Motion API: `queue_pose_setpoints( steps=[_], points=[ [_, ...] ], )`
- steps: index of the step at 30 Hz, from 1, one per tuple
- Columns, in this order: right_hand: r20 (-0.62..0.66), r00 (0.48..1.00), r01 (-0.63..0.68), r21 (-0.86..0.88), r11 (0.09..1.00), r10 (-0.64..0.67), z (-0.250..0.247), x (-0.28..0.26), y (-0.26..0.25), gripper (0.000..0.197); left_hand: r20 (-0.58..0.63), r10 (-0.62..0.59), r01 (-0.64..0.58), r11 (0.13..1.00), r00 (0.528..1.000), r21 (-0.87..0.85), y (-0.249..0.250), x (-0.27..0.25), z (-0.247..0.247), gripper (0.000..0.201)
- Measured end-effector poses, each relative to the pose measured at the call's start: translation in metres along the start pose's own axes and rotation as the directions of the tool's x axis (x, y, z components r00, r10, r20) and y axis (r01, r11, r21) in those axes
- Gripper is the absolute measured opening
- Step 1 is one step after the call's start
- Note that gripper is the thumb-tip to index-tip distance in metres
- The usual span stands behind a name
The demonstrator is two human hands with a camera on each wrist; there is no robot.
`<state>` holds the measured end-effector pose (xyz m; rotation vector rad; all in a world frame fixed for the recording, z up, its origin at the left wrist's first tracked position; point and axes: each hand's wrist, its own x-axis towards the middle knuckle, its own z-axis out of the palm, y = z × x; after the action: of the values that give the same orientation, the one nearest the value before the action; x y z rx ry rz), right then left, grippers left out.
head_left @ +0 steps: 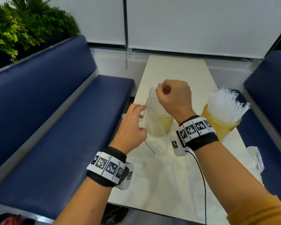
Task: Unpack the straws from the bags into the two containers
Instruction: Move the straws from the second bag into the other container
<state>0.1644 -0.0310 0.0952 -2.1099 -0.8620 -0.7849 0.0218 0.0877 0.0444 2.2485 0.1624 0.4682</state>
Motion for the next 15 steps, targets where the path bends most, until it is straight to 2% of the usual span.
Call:
queue_pose_setpoints(
  steps=[1, 2, 3, 4, 5, 6, 7, 8, 12, 13, 14, 15],
  points=[
    [0.062, 0.998, -0.017, 0.05, 0.999, 0.013, -0.006, -0.008, -0.007, 0.038, 0.01, 0.005, -0.004, 1.0, 1.0, -0.021, 0.001, 0.0, 0.001, 0.073],
    [0.201, 0.979, -0.066, 0.098, 0.993, 0.045, -0.008, -0.016, -0.011, 0.042, 0.017, 0.013, -0.012, 0.999, 1.0, -0.037, 0.002, 0.0, 0.001, 0.076],
    [0.395, 0.914, -0.152, 0.121, 0.981, 0.093, -0.008, -0.025, -0.014, 0.041, 0.024, 0.02, -0.019, 0.999, 1.0, -0.048, 0.003, 0.001, 0.002, 0.078],
    [0.583, 0.802, -0.237, 0.109, 0.965, 0.132, -0.005, -0.035, -0.016, 0.038, 0.032, 0.023, -0.022, 0.998, 0.999, -0.058, 0.004, 0.001, 0.003, 0.079],
    [0.708, 0.692, -0.256, 0.058, 0.965, 0.141, 0.002, -0.044, -0.015, 0.033, 0.039, 0.022, -0.02, 0.998, 0.999, -0.066, 0.005, 0.002, 0.004, 0.08],
    [0.775, 0.616, -0.211, -0.009, 0.977, 0.14, 0.009, -0.053, -0.014, 0.027, 0.048, 0.019, -0.016, 0.997, 0.999, -0.073, 0.006, 0.002, 0.005, 0.08],
    [0.812, 0.562, -0.165, -0.076, 0.983, 0.158, 0.016, -0.06, -0.015, 0.024, 0.056, 0.016, -0.012, 0.997, 0.998, -0.076, 0.007, 0.001, 0.006, 0.081],
    [0.837, 0.513, -0.128, -0.142, 0.981, 0.189, 0.021, -0.068, -0.018, 0.03, 0.064, 0.014, -0.009, 0.997, 0.998, -0.077, 0.008, 0.0, 0.007, 0.082],
    [0.909, 0.263, 0.075, -0.355, 0.932, 0.325, 0.038, -0.09, -0.024, 0.052, 0.069, 0.007, 0.0, 0.995, 0.998, -0.097, 0.005, -0.006, 0.01, 0.085],
    [0.91, 0.231, 0.108, -0.376, 0.92, 0.345, 0.039, -0.095, -0.025, 0.058, 0.067, 0.006, 0.0, 0.995, 0.998, -0.096, 0.004, -0.007, 0.011, 0.086],
    [0.907, 0.227, 0.119, -0.387, 0.914, 0.355, 0.039, -0.099, -0.027, 0.06, 0.069, 0.007, 0.0, 0.996, 0.998, -0.095, 0.003, -0.009, 0.01, 0.086],
    [0.906, 0.246, 0.126, -0.382, 0.916, 0.344, 0.039, -0.101, -0.028, 0.054, 0.072, 0.007, 0.0, 0.995, 0.997, -0.096, 0.002, -0.01, 0.01, 0.087]
  ],
)
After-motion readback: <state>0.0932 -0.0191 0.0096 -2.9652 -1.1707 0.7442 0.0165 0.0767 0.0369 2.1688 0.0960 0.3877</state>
